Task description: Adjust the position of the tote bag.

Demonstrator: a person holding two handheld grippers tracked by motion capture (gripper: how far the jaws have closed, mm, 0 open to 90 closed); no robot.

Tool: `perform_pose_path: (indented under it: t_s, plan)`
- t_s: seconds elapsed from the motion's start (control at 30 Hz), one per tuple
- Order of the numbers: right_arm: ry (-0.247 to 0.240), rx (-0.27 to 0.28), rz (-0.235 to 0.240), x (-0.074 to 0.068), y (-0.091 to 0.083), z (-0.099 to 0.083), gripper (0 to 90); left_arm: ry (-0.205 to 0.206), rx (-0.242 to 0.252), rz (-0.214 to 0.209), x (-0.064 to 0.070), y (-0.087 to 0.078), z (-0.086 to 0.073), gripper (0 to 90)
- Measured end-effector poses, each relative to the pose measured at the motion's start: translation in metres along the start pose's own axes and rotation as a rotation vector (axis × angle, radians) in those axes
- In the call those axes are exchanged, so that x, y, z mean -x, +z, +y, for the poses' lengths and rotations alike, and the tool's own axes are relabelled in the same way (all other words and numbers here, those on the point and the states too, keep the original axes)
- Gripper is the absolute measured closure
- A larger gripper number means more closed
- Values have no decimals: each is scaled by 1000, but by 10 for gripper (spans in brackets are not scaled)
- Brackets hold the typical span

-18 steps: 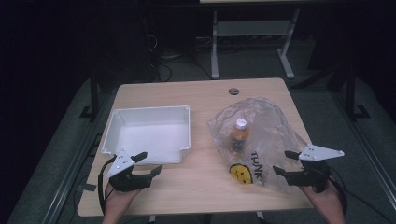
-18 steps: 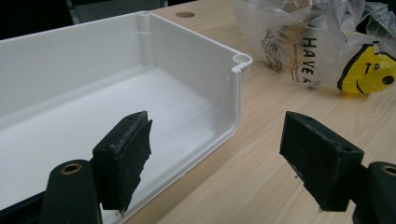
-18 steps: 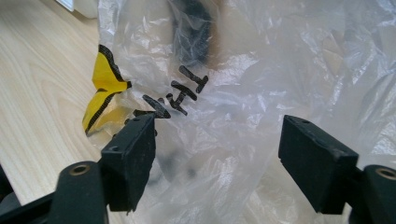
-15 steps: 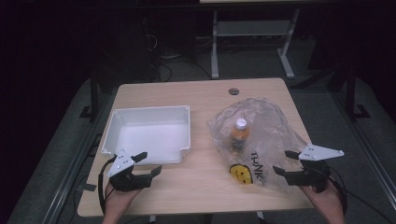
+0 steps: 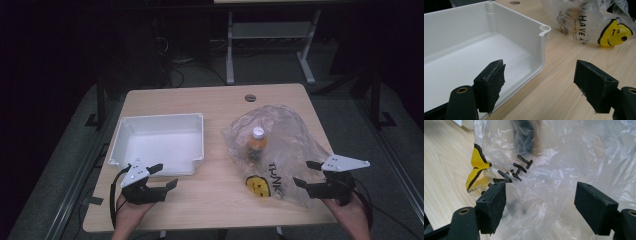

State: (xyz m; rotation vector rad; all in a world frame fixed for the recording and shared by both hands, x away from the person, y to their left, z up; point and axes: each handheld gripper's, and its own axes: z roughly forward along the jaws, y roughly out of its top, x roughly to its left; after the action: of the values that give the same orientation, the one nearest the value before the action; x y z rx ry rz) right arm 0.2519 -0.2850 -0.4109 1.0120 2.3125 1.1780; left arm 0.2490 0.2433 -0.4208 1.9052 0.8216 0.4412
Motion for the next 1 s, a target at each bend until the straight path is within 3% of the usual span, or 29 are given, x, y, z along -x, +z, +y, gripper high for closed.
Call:
perform_pose_path:
  t_s: [0.17, 0.47, 0.57, 0.8, 0.9, 1.0]
  plan:
    - [6, 5, -4, 0, 0, 1, 227, 19, -4, -10, 5, 1, 4, 238]
    - [-7, 8, -3, -2, -1, 3, 224, 47, -8, -70, 14, 10, 23, 237]
    - [-11, 9, 0, -2, -1, 3, 225, 89, -24, -100, 16, 16, 38, 243]
    - [-12, 7, 14, -1, 1, 5, 225, 142, -48, -136, 24, 33, 65, 251]
    - [-24, 9, 12, -2, 0, 5, 225, 158, -55, -136, 27, 38, 72, 251]
    - [-18, 12, 15, -2, -1, 5, 225, 157, -73, -163, 30, 47, 83, 256]
